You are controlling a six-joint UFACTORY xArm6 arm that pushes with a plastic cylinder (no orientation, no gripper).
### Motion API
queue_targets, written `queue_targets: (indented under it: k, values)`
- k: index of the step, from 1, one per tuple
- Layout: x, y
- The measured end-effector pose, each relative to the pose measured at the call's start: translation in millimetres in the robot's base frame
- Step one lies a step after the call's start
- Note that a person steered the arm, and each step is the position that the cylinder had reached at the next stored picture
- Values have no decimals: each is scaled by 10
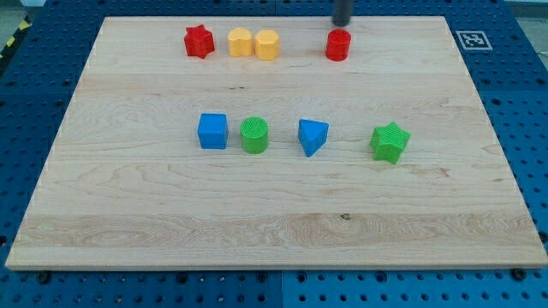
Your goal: Slide the red circle left a bit
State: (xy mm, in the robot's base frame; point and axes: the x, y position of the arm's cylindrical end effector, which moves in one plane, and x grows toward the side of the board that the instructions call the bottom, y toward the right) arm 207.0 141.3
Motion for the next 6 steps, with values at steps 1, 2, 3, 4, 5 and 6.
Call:
queue_targets:
  k: [1, 2, 3, 4, 5, 6]
  values:
    - [179, 550]
    - [536, 702]
    - [696, 702]
    - [810, 553]
    - [810, 290]
    - [810, 3]
